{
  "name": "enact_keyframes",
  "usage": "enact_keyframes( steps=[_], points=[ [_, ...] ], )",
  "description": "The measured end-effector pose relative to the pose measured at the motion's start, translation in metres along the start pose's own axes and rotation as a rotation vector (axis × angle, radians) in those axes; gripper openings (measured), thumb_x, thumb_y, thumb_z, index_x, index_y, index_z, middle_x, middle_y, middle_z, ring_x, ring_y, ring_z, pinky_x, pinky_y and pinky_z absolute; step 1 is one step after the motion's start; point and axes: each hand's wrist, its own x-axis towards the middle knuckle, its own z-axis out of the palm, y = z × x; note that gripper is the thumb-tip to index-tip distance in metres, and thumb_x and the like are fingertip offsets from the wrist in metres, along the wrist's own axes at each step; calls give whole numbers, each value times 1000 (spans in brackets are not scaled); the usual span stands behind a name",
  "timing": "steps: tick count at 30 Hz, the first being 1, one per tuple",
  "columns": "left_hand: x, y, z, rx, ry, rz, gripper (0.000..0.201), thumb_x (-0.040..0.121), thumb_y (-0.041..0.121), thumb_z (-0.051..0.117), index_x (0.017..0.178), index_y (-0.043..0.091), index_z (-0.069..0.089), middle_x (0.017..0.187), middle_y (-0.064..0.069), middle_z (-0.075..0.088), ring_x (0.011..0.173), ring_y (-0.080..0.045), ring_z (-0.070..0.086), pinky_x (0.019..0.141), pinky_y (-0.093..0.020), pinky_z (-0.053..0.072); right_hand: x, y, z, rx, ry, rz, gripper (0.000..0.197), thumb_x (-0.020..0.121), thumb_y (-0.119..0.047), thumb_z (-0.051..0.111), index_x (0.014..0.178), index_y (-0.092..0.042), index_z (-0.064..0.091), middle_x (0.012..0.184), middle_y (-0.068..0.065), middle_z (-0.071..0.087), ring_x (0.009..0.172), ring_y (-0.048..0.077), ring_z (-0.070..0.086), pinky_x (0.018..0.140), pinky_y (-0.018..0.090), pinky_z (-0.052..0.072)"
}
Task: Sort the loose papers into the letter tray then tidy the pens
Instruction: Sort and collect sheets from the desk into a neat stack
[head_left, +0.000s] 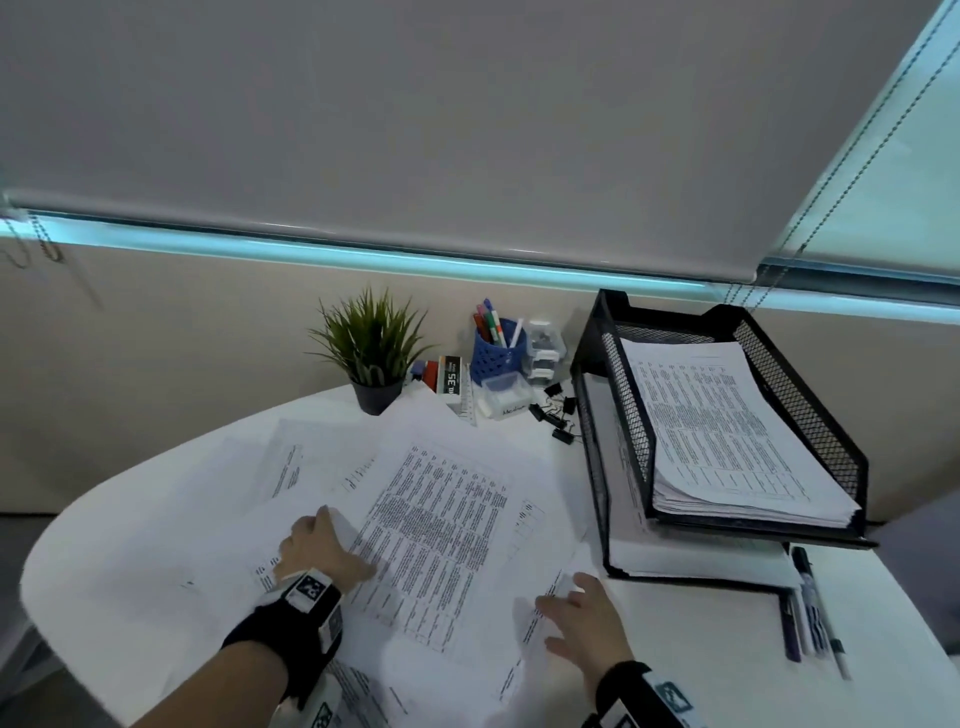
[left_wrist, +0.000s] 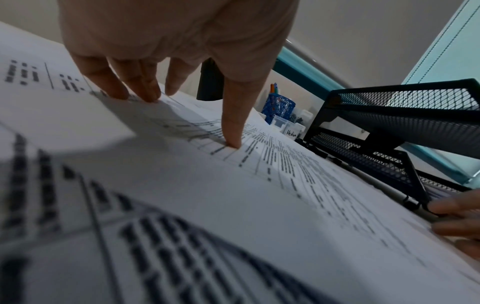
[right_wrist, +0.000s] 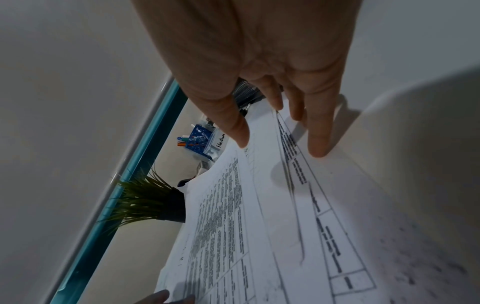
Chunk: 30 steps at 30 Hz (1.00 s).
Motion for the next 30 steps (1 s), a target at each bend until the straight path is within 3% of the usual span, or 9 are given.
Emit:
enact_keyframes(
  steps=[6, 11, 16, 18, 20, 22, 25, 28, 30],
  points=[
    [3, -8, 0, 37, -122, 93, 105, 64, 45, 76, 146, 26, 13, 143, -6, 30, 129, -27, 37, 103, -41, 40, -2, -7, 27, -2, 27, -6, 68, 84, 0, 62, 142, -2, 27, 89, 4, 49, 90, 26, 51, 76, 36, 48],
    [-1, -20, 4, 7, -109, 235, 89, 68, 55, 69, 142, 36, 22, 140, -2, 37, 127, -24, 39, 102, -40, 40, 5, -5, 47, -72, 118, -4, 64, 80, -8, 70, 132, 5, 35, 108, 18, 51, 96, 33, 54, 87, 42, 48],
    [-4, -30, 6, -40, -90, 336, 61, 79, 54, 57, 136, 45, 37, 140, 2, 37, 129, -20, 37, 106, -37, 35, 11, -6, 68, -90, 136, -18, 80, 79, -12, 72, 145, 3, 27, 146, 16, 38, 131, 32, 41, 104, 41, 37],
    [-1, -32, 3, -155, -135, 351, 47, 81, 48, 59, 127, 43, 51, 138, 2, 43, 127, -19, 42, 107, -35, 35, 13, -4, 75, -165, 156, -15, 64, 81, -4, 66, 137, 5, 39, 136, 18, 49, 120, 32, 50, 97, 39, 42],
    [6, -31, -5, -279, -145, 337, 36, 80, 42, 63, 116, 36, 62, 131, 1, 55, 118, -17, 52, 103, -31, 41, 12, -4, 76, -226, 181, -37, 36, 81, 1, 58, 116, 8, 55, 103, 18, 61, 89, 27, 58, 78, 33, 46],
    [16, -29, -13, -260, -85, 288, 42, 78, 44, 65, 118, 31, 60, 129, -3, 56, 113, -20, 56, 98, -31, 45, 10, -4, 72, -251, 201, -61, 16, 80, 0, 56, 95, 3, 61, 85, 14, 62, 73, 24, 55, 70, 29, 44],
    [36, -25, -29, -150, 41, 178, 69, 76, 51, 64, 136, 26, 41, 142, -9, 39, 126, -28, 42, 103, -39, 41, 9, -1, 60, -303, 229, -95, 8, 82, -4, 60, 89, -3, 63, 84, 10, 66, 80, 26, 60, 74, 29, 47],
    [53, -19, -43, -110, 16, 111, 88, 74, 53, 66, 144, 19, 25, 149, -9, 28, 133, -30, 34, 106, -43, 36, 7, 0, 48, -386, 237, -112, 7, 82, -10, 63, 87, -5, 65, 86, 12, 68, 84, 29, 63, 79, 35, 51],
    [63, -13, -45, -30, 2, 114, 94, 71, 56, 67, 144, 17, 23, 149, -9, 28, 134, -30, 34, 106, -45, 36, 5, 4, 40, -387, 237, -121, 8, 82, -11, 65, 88, -5, 66, 84, 13, 69, 82, 29, 63, 74, 32, 48]
  ],
)
